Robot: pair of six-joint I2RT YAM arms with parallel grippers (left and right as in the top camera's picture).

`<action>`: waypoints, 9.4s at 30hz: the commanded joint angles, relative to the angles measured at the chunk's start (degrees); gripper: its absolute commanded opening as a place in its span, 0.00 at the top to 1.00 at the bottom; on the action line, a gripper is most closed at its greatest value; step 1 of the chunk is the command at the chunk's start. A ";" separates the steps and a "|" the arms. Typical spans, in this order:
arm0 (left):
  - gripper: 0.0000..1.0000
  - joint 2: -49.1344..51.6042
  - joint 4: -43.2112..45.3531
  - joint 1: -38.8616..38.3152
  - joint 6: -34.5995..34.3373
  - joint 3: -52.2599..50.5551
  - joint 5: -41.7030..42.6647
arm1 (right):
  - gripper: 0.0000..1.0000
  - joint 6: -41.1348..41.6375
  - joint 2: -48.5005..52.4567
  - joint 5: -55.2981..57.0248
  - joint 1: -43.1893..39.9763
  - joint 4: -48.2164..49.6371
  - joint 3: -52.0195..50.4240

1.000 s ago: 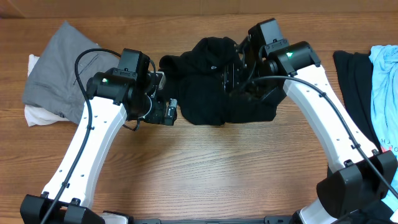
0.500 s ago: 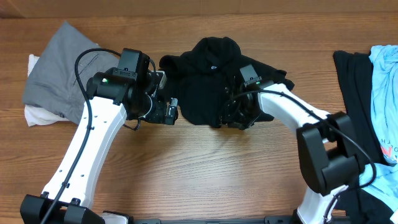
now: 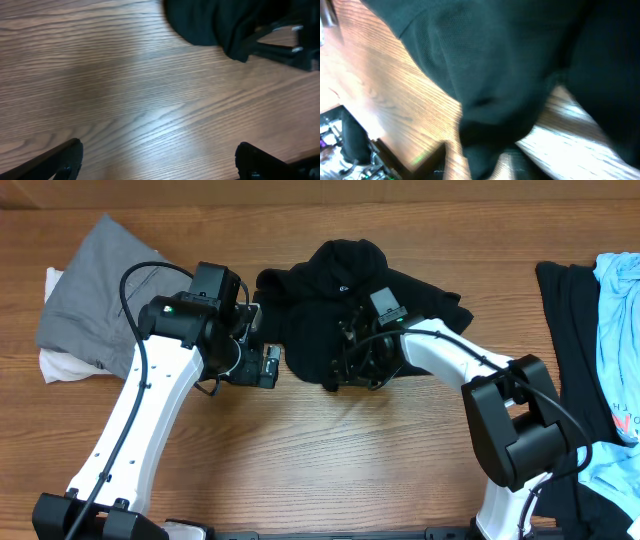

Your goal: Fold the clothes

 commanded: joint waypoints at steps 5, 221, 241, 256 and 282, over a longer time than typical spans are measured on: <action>0.00 -0.04 -1.18 5.99 -1.29 0.55 -2.14 | 0.96 12.52 -0.15 -38.32 -0.20 17.33 0.66; 0.00 0.02 8.00 -1.42 3.28 -9.64 13.75 | 0.95 -2.27 -28.20 12.17 -25.79 -29.70 0.68; 0.00 0.04 11.21 -19.52 -1.09 -15.28 -5.97 | 0.13 -6.99 -14.95 6.82 -24.87 -28.50 0.33; 0.01 0.04 26.91 -20.28 -4.55 -29.75 -8.31 | 0.27 -5.38 -14.95 2.84 -19.30 -15.43 -9.14; 0.96 0.76 26.93 -24.87 -7.13 -29.14 -18.14 | 0.26 -5.42 -14.95 3.13 -21.44 -15.28 -8.92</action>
